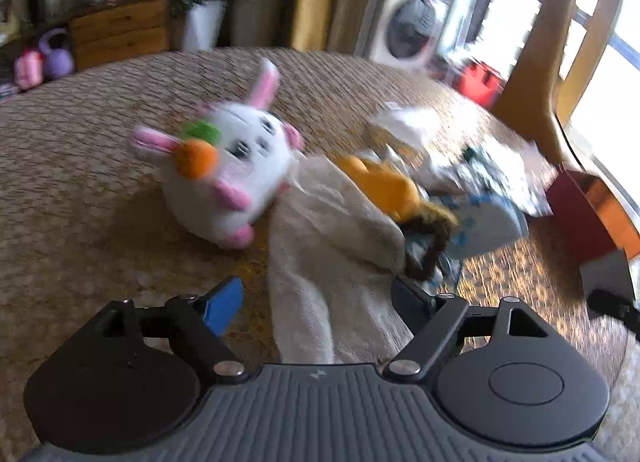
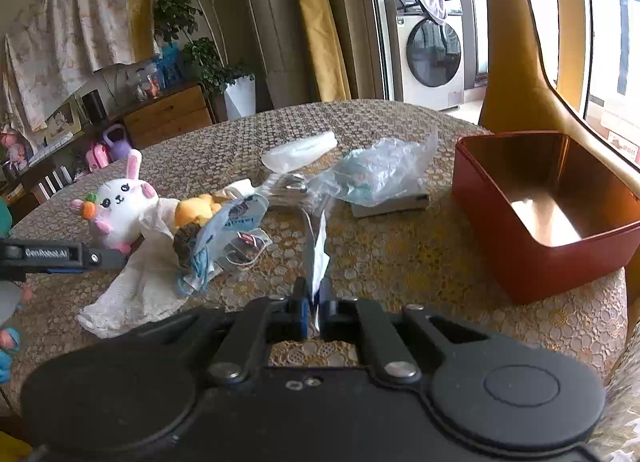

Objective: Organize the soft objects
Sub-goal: 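Lift the white mesh cloth with the left tool toward the red box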

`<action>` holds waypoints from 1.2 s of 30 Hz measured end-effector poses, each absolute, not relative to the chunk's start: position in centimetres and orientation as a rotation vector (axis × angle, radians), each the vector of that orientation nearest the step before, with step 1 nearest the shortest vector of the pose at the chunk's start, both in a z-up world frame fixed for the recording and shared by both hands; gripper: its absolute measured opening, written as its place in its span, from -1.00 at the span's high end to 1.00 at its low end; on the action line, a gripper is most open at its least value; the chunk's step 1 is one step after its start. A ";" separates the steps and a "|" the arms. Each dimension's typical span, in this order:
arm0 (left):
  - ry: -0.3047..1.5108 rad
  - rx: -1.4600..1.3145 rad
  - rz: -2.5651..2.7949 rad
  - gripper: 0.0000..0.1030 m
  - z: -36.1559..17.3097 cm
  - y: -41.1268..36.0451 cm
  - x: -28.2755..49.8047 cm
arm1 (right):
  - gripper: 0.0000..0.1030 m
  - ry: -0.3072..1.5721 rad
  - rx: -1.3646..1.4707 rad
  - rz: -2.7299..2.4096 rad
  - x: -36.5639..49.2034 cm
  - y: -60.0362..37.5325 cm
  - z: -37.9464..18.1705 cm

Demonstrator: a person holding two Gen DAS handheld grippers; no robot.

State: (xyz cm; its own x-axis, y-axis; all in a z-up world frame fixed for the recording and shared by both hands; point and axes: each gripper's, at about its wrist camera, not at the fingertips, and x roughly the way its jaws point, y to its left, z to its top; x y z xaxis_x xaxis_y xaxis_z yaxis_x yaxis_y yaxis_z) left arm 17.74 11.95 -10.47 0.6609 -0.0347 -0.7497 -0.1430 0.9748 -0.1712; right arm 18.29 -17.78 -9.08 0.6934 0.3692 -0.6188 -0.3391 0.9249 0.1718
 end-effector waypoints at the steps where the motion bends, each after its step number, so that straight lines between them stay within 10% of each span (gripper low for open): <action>1: 0.861 -0.210 0.072 -0.59 -11.0 11.8 18.1 | 0.92 0.707 0.048 0.394 18.4 -17.9 -9.3; 11: 0.876 -0.122 0.074 -0.57 -13.2 10.7 19.9 | 0.92 0.735 0.050 0.377 19.2 -18.2 -10.3; 20: 0.863 -0.086 0.048 0.80 -12.6 9.7 19.8 | 0.92 0.745 0.051 0.367 19.4 -18.1 -10.7; 36: 0.632 -0.269 -0.044 0.91 -2.3 10.7 17.9 | 0.92 0.685 0.063 0.366 18.0 -19.1 -8.2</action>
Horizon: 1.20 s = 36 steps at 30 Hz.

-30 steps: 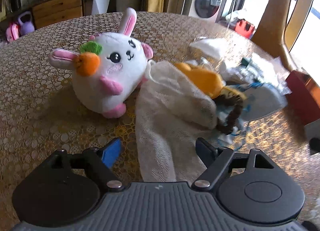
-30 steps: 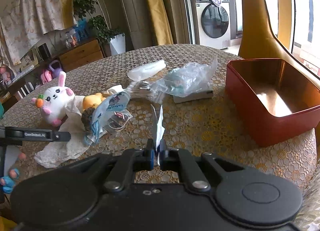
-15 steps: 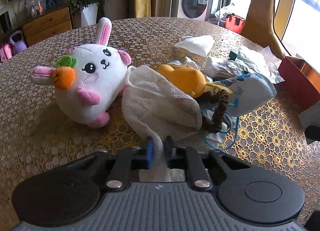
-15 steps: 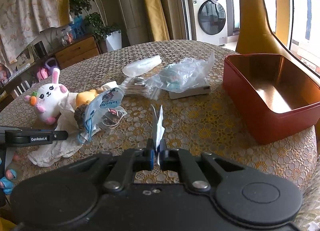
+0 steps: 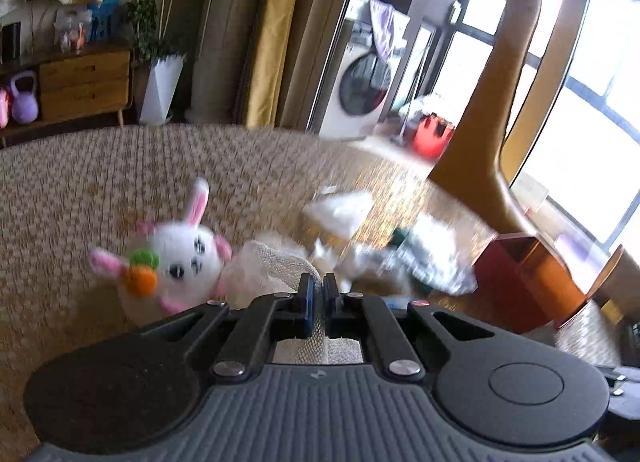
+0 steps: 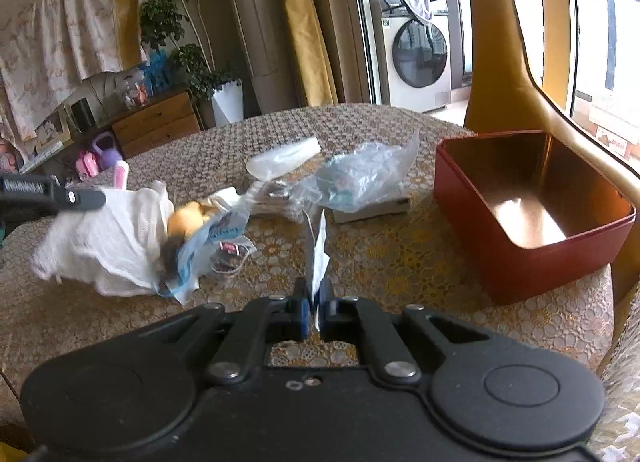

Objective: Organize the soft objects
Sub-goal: 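Lift the white mesh cloth with the left tool toward the red box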

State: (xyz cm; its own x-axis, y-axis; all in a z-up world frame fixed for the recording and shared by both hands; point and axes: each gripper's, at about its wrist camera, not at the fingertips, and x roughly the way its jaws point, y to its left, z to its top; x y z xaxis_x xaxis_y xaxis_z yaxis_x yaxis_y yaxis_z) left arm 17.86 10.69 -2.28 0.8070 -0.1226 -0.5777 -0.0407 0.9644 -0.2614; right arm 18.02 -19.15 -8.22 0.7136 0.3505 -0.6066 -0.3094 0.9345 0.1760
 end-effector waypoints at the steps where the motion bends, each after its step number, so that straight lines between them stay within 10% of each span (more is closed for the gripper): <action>1: 0.615 -0.269 -0.053 0.91 -1.4 10.7 17.6 | 0.92 0.678 0.062 0.370 17.8 -19.2 -7.9; 36: 0.600 -0.133 -0.450 0.90 9.5 -10.5 25.4 | 0.91 0.575 0.052 0.241 21.1 -31.1 -0.6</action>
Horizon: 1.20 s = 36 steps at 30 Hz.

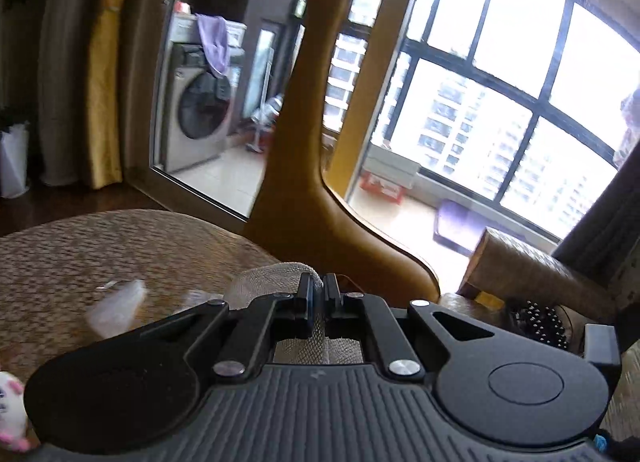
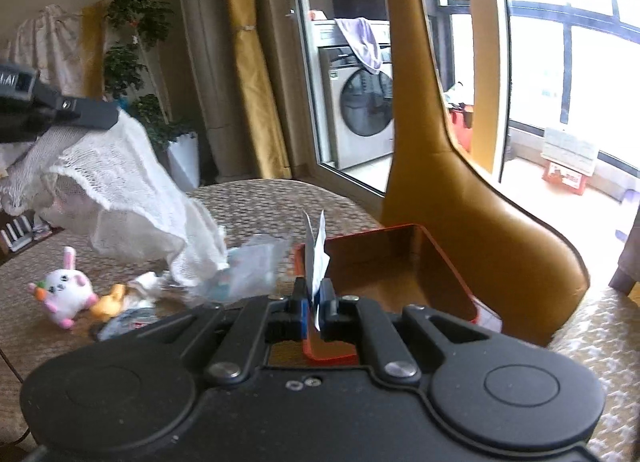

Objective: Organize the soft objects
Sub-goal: 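Lift the white mesh cloth with the left tool toward the red box, then lower the cloth into the red box and open the left tool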

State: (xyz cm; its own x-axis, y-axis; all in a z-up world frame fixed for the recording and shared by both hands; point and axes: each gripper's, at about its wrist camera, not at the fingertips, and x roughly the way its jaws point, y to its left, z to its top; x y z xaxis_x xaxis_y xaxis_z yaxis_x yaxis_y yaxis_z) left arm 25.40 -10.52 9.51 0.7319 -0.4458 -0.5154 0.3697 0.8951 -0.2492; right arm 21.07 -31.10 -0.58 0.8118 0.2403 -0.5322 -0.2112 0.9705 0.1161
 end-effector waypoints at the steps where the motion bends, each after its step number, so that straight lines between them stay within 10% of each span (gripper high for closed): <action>1: 0.605 -0.124 -0.456 0.90 9.2 -11.6 25.9 | 0.91 0.579 0.050 0.232 21.4 -31.4 -0.8; 36: 0.894 0.131 -0.400 0.90 -7.9 -26.3 40.6 | 0.78 0.831 -0.111 0.103 33.6 -34.8 -11.6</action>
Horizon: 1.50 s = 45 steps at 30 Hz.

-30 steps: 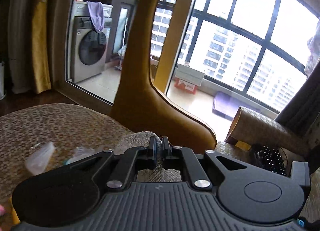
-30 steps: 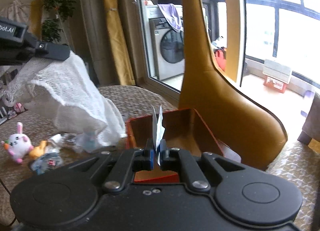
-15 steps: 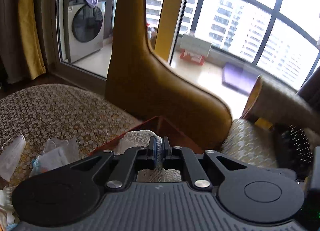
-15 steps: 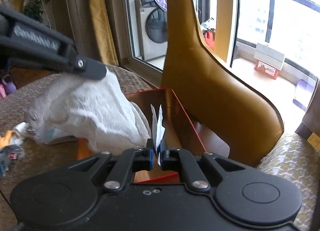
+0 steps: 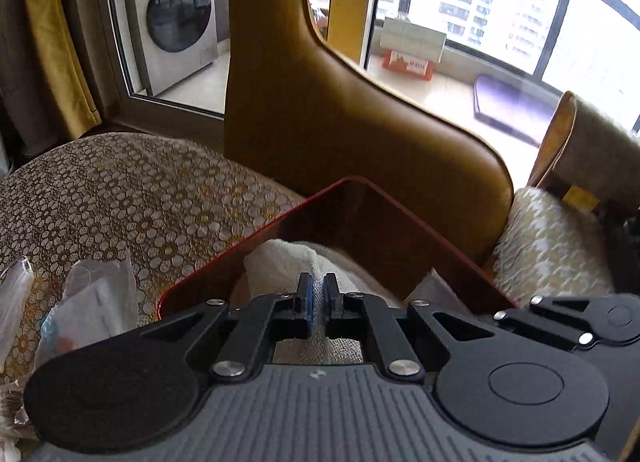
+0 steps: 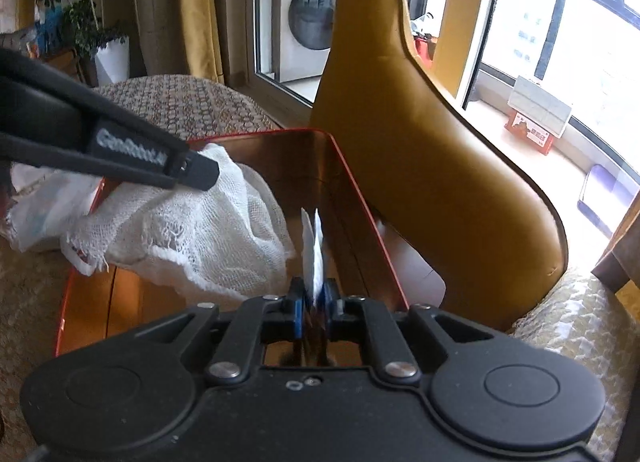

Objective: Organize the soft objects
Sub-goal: 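Lower the cloth into the red box and open the left tool, then withdraw the left tool from the box back to the table items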

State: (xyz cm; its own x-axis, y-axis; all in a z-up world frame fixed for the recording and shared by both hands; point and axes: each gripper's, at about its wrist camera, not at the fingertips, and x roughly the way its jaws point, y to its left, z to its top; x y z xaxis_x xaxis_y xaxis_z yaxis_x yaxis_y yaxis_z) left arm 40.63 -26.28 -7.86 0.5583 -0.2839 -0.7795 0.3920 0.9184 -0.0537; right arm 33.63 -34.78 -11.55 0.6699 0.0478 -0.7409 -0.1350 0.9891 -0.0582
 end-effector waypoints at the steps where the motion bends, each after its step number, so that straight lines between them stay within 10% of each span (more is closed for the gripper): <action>1: 0.899 0.138 -0.396 0.90 -8.1 -26.3 40.7 | 0.77 0.834 -0.117 0.105 33.8 -34.9 -11.6; 38: 0.873 0.066 -0.422 0.82 -3.9 -22.7 35.2 | -0.08 0.712 -0.066 0.152 26.7 -34.5 -5.2; 42: 0.848 0.049 -0.433 -0.10 -2.9 -21.9 33.8 | -0.08 0.705 -0.049 0.155 25.6 -34.3 -4.6; 45: 0.815 0.040 -0.442 -0.21 -1.7 -20.9 32.4 | -0.09 0.698 -0.037 0.165 24.4 -34.1 -3.9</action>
State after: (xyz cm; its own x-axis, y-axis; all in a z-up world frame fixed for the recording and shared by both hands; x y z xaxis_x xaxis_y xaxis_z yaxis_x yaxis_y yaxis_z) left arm 32.37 -20.86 -1.68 0.6005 -0.3663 -0.7108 0.3964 0.9084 -0.1331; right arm 24.41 -34.05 -3.94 0.7538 0.1389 -0.6422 -0.1635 0.9863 0.0214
